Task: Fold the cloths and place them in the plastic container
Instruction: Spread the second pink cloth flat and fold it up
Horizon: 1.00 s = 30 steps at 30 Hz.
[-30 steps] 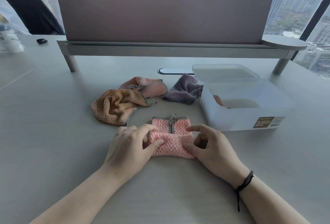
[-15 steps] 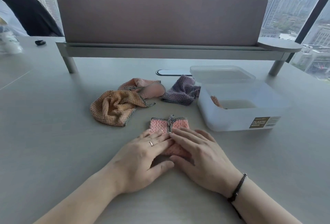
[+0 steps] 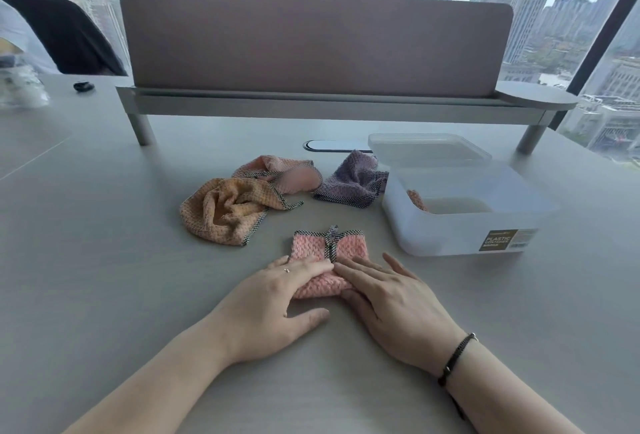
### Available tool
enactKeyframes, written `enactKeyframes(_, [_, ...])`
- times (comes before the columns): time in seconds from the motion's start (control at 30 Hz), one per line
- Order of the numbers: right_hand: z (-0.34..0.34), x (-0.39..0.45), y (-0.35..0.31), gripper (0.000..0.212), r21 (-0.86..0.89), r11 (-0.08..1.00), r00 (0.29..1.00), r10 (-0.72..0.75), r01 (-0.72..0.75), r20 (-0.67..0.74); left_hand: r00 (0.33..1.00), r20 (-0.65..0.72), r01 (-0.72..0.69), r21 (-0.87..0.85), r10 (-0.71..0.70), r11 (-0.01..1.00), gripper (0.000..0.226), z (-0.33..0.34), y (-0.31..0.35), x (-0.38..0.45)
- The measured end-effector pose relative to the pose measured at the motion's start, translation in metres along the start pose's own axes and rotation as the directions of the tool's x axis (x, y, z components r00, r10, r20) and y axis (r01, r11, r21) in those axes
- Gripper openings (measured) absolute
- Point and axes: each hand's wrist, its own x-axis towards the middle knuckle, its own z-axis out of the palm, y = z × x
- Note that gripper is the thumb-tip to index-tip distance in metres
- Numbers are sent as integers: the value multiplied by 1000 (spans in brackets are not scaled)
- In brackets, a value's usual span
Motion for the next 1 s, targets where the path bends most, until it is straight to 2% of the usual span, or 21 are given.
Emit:
enactKeyframes(0.17, [-4, -3, 0, 35, 77, 996, 988, -31, 43, -154, 981, -178, 59, -124, -81, 991, 46, -2, 0, -7])
enactKeyframes(0.27, [-5, -3, 2, 40, 115, 993, 978, 11, 13, -207, 952, -280, 77, -180, -126, 981, 33, -3, -2, -6])
enactKeyframes(0.33, [-4, -3, 5, 43, 192, 980, 968, 91, -45, -234, 929, -330, 101, -207, -167, 973, 26, -4, -2, -4])
enactKeyframes(0.43, [-6, 2, 7, 27, 383, 914, 927, 249, -130, -280, 907, -349, 143, -273, -237, 951, 27, -5, -5, 2])
enactKeyframes(0.5, [-6, 12, 9, 18, 509, 836, 898, 367, -204, -244, 887, -355, 183, -317, -295, 931, 30, -5, -10, 9])
enactKeyframes(0.6, [-5, 30, 12, 23, 582, 756, 862, 477, -300, -174, 848, -364, 263, -342, -385, 902, 32, -4, -15, 18])
enactKeyframes(0.73, [-7, 50, 13, 28, 522, 745, 833, 542, -416, -109, 813, -377, 344, -301, -443, 889, 26, -2, -18, 28])
enactKeyframes(0.83, [-5, 58, 13, 33, 406, 769, 818, 569, -495, -81, 795, -385, 402, -242, -468, 883, 25, -2, -18, 34])
enactKeyframes(0.9, [-2, 57, 11, 38, 288, 798, 814, 573, -529, -93, 791, -391, 433, -186, -471, 882, 22, -2, -18, 36])
enactKeyframes(1.0, [1, 54, 7, 37, 178, 830, 819, 553, -528, -149, 807, -397, 443, -83, -437, 893, 30, 0, -19, 37])
